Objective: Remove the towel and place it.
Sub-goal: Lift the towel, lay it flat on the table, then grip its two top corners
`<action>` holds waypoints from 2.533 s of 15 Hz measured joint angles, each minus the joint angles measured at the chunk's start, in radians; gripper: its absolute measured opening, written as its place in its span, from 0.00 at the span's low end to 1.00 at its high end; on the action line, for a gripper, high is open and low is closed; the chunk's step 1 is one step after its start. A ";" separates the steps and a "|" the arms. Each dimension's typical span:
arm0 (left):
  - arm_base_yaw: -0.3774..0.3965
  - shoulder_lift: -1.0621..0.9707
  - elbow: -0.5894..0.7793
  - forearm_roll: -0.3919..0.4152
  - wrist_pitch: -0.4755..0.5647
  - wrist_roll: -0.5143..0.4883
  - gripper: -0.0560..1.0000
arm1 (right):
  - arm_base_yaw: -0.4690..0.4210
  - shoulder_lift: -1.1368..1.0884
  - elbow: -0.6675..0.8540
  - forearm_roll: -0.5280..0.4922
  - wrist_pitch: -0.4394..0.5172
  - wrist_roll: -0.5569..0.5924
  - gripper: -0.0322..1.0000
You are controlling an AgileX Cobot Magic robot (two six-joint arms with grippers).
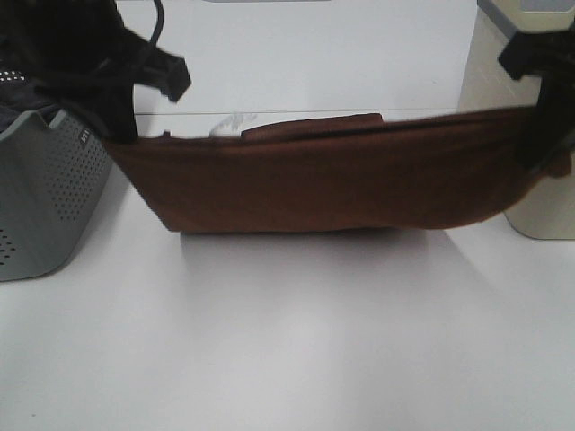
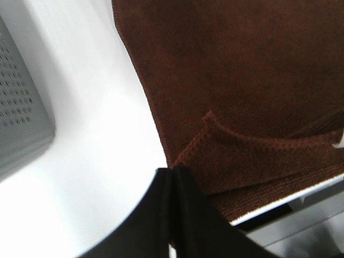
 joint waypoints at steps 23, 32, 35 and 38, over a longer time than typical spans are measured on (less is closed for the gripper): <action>-0.337 -0.309 0.547 -0.095 -0.084 -0.287 0.58 | 0.000 -0.486 0.549 0.092 0.001 0.010 0.63; -0.257 -0.309 0.521 0.062 -0.245 -0.357 0.71 | 0.000 -0.476 0.535 0.092 -0.109 0.011 0.75; -0.119 -0.308 0.453 0.065 -0.376 -0.333 0.70 | 0.000 -0.375 0.428 0.087 -0.155 0.011 0.68; -0.016 -0.303 0.409 0.065 -0.502 -0.294 0.70 | 0.000 -0.213 0.278 0.056 -0.205 0.011 0.63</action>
